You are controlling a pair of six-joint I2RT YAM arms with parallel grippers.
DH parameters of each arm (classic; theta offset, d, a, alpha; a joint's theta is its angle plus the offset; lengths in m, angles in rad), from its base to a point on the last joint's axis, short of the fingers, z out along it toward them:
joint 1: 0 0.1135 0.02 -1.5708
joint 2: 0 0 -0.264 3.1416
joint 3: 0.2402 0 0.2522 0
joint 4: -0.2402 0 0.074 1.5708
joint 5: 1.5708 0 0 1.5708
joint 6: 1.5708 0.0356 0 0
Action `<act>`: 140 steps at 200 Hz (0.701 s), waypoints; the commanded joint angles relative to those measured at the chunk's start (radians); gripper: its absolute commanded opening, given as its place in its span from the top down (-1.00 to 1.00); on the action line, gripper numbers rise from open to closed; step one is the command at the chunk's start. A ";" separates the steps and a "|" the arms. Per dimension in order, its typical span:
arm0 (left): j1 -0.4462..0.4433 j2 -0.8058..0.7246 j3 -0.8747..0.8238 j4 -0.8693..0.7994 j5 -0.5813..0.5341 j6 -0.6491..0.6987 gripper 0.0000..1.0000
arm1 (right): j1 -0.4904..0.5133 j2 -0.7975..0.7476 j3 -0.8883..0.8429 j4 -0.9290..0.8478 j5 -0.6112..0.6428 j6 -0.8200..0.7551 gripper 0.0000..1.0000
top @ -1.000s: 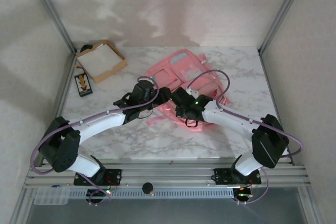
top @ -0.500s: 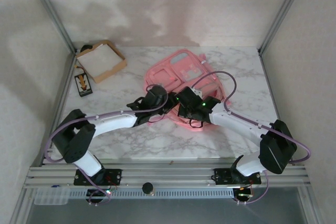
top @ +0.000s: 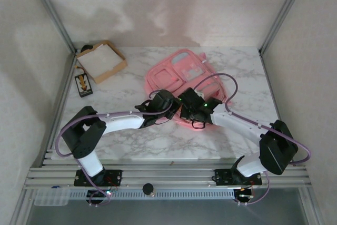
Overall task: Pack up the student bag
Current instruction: Zip the student bag at the top-center of the table.
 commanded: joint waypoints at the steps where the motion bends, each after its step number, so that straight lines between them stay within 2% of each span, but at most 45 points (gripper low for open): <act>1: 0.024 -0.001 0.010 -0.106 -0.139 -0.004 1.00 | -0.031 -0.060 -0.021 -0.086 0.069 -0.009 1.00; 43: 0.088 -0.093 -0.040 -0.242 -0.227 0.088 1.00 | -0.109 -0.144 -0.038 -0.158 0.089 -0.059 1.00; 62: 0.118 -0.145 -0.091 -0.269 -0.262 0.131 1.00 | -0.196 -0.162 -0.026 -0.157 0.072 -0.109 1.00; 97: 0.225 -0.177 -0.132 -0.294 -0.215 0.249 1.00 | -0.311 -0.122 0.010 -0.096 -0.046 -0.224 1.00; 121: 0.327 -0.189 -0.107 -0.344 -0.201 0.406 1.00 | -0.343 -0.083 0.044 -0.082 -0.050 -0.275 1.00; 140: 0.423 -0.184 -0.081 -0.350 -0.135 0.510 1.00 | -0.356 -0.039 0.080 -0.082 -0.059 -0.301 1.00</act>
